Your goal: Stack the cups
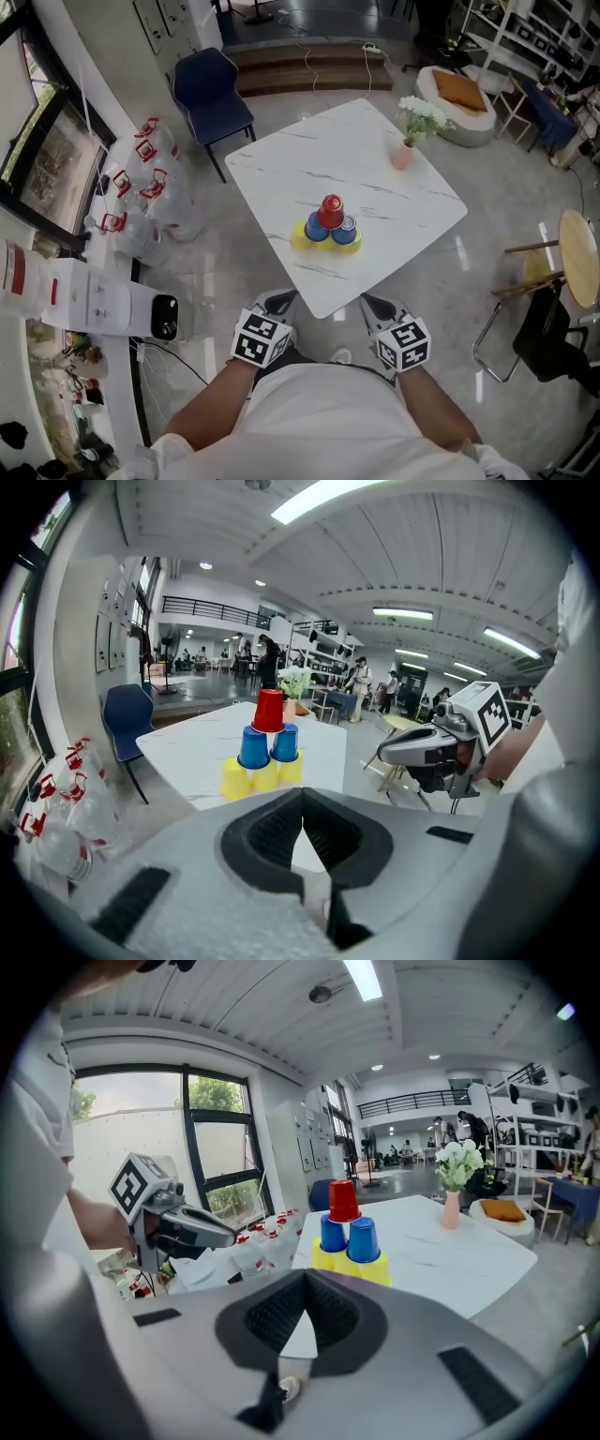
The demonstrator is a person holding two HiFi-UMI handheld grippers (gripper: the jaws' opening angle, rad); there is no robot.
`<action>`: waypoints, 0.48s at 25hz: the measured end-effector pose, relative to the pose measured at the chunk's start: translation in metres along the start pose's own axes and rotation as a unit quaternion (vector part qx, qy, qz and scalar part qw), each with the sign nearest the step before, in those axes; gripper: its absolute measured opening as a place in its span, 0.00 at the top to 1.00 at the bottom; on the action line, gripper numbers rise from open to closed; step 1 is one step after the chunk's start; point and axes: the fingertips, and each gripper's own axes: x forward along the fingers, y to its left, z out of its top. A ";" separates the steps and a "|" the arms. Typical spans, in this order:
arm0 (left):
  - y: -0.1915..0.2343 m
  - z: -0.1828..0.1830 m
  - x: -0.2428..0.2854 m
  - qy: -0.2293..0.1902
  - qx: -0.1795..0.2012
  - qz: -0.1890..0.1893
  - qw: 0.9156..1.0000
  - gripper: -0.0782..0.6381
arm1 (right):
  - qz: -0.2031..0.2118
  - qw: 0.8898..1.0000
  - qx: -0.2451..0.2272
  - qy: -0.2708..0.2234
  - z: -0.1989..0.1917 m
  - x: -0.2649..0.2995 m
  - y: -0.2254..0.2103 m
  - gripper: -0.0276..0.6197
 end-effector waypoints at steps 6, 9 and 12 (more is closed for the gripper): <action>-0.002 0.005 0.001 -0.003 0.005 0.000 1.000 0.88 | 0.001 1.000 0.000 -0.005 0.004 0.000 -0.002 0.95; -0.002 0.007 0.002 -0.003 0.006 0.001 1.000 0.88 | 0.004 1.000 0.001 -0.006 0.004 0.000 -0.003 0.95; -0.003 0.008 0.005 -0.003 0.006 0.002 1.000 0.88 | 0.006 1.000 0.005 -0.006 0.004 0.000 -0.005 0.95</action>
